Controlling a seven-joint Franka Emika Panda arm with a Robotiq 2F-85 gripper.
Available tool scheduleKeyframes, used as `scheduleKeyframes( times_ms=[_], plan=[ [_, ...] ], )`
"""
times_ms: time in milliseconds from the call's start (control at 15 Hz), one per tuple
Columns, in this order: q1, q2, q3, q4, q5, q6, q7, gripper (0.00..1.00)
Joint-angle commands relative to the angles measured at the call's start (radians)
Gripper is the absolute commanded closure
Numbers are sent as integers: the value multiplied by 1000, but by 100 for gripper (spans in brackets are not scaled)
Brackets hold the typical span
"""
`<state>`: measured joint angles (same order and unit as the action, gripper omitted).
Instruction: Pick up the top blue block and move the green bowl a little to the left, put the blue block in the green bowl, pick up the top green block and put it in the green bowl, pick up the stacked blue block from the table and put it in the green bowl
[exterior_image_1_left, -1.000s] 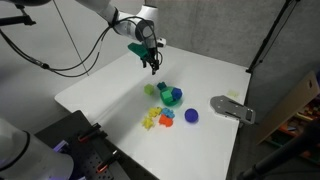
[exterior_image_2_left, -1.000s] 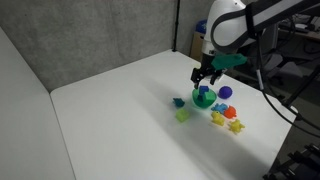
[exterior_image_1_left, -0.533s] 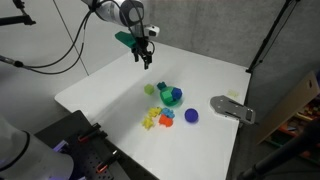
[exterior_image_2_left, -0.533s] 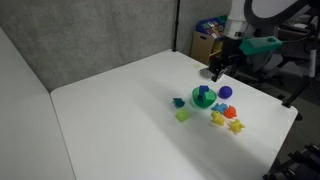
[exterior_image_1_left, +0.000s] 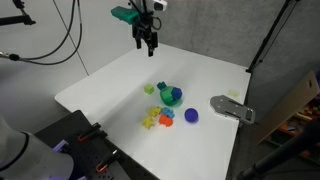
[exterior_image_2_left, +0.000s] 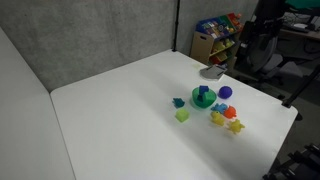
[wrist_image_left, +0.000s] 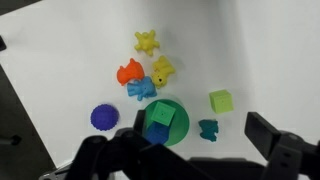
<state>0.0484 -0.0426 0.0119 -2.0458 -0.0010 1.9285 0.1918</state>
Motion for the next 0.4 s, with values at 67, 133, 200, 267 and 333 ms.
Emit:
scheduleKeyframes(
  times_ms=[67,133,200,267,333],
  plan=[
    [-25,-2,-5,68,-2,-89,-90,0],
    [-24,-5,1,42,0,-54,-54,0],
    [-25,-5,1,44,0,-55,-58,0],
    [-25,-5,1,42,0,-55,-58,0],
    [-25,-3,1,41,0,-55,-58,0]
  ],
)
